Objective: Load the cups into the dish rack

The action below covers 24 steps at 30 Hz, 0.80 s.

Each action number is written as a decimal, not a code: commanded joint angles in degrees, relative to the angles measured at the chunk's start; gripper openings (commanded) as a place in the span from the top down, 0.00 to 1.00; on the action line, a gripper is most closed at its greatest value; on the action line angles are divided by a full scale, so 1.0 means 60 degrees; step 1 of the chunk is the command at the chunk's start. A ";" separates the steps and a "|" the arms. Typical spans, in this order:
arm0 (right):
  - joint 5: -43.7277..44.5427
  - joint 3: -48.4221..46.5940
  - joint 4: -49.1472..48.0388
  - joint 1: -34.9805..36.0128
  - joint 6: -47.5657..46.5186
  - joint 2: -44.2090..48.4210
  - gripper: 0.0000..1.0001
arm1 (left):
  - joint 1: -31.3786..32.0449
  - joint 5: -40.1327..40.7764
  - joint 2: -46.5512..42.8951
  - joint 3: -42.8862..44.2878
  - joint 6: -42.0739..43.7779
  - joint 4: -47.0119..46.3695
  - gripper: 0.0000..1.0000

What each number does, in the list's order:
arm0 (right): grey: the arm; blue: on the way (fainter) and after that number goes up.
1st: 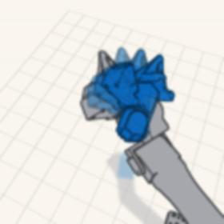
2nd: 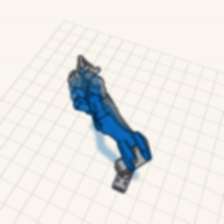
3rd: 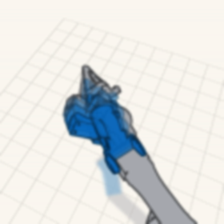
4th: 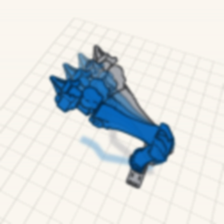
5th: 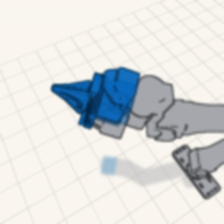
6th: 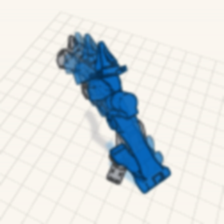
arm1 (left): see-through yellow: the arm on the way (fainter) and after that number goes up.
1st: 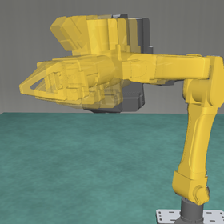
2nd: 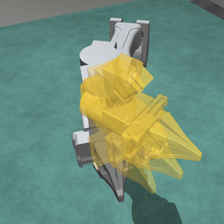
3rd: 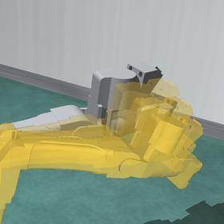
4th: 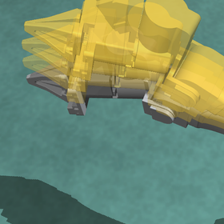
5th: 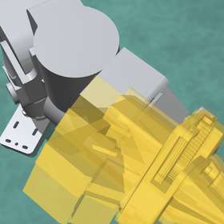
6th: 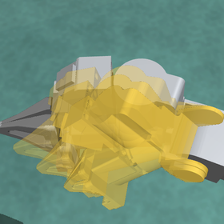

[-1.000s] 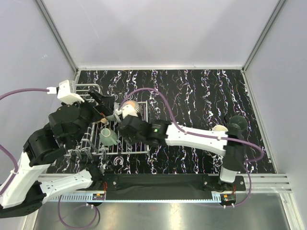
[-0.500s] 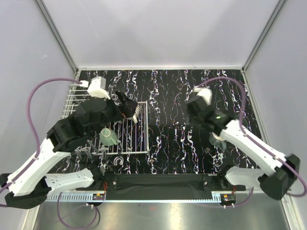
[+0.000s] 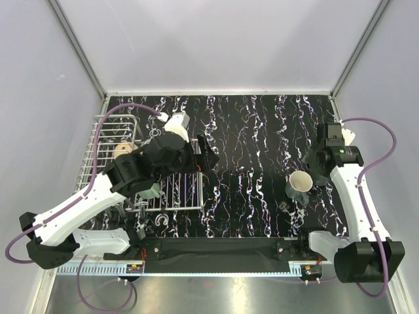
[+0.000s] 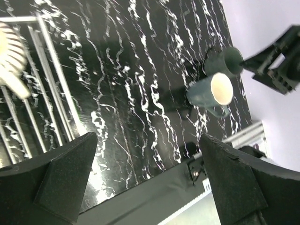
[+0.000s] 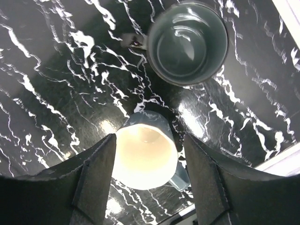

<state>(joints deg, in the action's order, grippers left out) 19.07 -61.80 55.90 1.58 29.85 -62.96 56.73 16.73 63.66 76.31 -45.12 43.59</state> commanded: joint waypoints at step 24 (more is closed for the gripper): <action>-0.0922 0.1466 0.0176 -0.0953 0.1530 0.0048 0.54 | 0.0374 -0.0884 -0.0034 -0.0648 0.0665 -0.1699 0.02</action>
<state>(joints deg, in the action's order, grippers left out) 13.78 -54.00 56.47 -3.81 37.26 -62.96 58.78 13.02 63.81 72.49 -42.46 37.28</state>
